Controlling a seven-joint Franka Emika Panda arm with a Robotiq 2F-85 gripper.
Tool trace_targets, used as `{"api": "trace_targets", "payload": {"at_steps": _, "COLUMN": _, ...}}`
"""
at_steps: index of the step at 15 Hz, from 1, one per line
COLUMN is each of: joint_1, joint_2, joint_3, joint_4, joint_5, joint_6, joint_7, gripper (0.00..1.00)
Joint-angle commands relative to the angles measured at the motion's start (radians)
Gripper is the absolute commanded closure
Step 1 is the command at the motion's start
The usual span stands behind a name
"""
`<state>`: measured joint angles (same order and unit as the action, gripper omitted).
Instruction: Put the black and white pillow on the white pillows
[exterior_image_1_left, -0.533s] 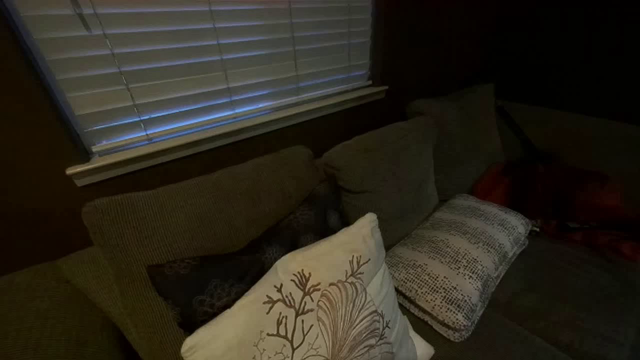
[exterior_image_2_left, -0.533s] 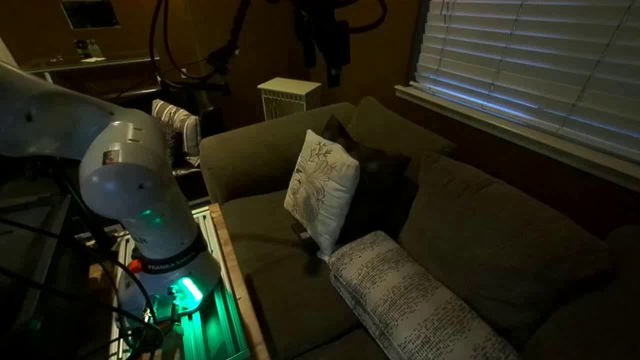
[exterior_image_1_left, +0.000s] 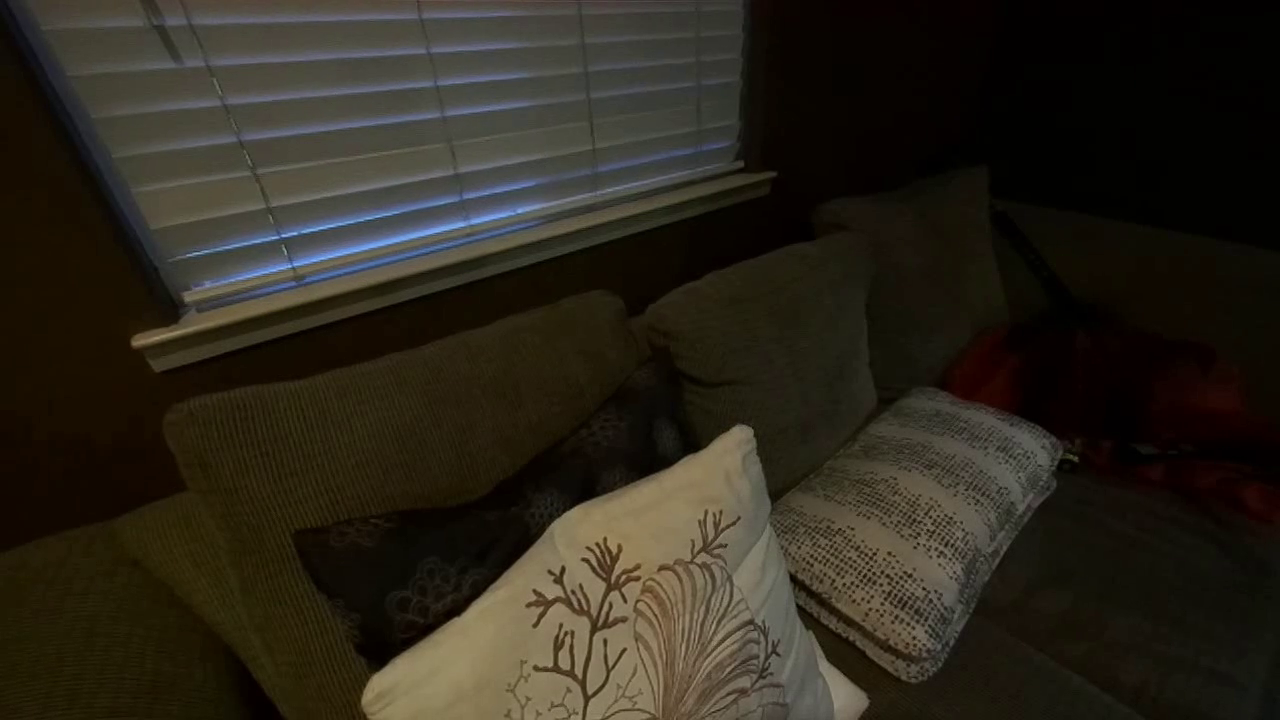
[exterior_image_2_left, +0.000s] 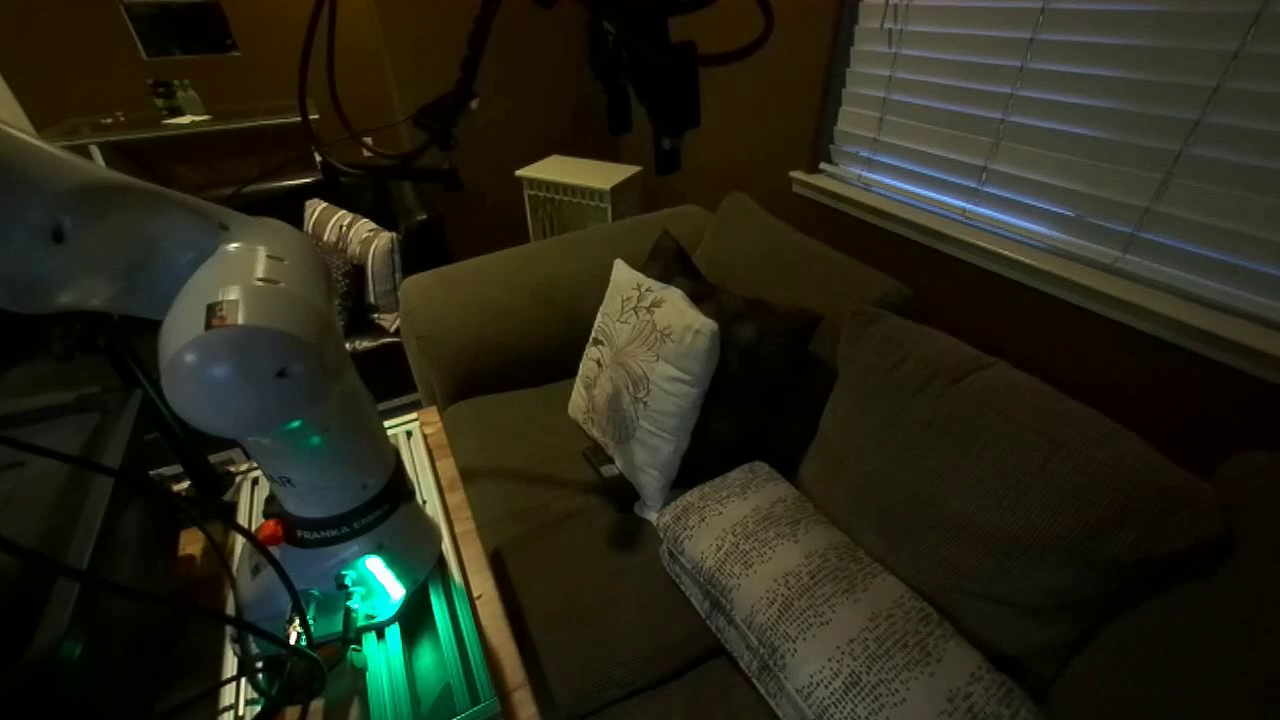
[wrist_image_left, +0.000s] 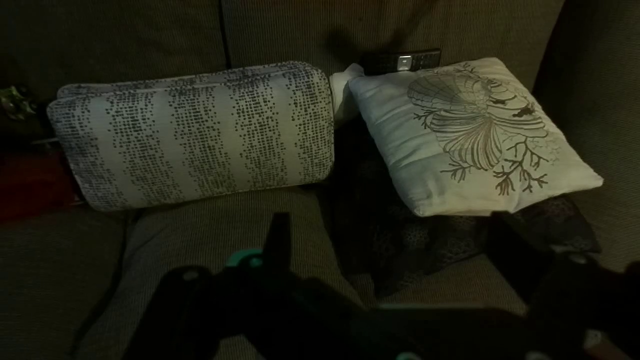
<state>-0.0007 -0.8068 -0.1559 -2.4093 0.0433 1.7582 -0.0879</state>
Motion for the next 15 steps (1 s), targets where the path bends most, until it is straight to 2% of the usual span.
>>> {"api": "trace_targets", "payload": {"at_steps": 1, "joint_1": -0.019, "joint_2": 0.003, "joint_3": 0.012, "joint_4": 0.002, "joint_5": 0.011, "joint_6": -0.002, "joint_7": -0.011, "gripper": 0.00}}
{"api": "trace_targets", "payload": {"at_steps": 12, "joint_1": -0.019, "joint_2": 0.003, "joint_3": 0.012, "joint_4": 0.002, "joint_5": 0.011, "joint_6": -0.002, "joint_7": -0.011, "gripper": 0.00}}
{"api": "trace_targets", "payload": {"at_steps": 15, "joint_1": -0.008, "joint_2": 0.076, "joint_3": 0.027, "joint_4": 0.023, "joint_5": 0.067, "joint_6": 0.003, "joint_7": 0.051, "gripper": 0.00}}
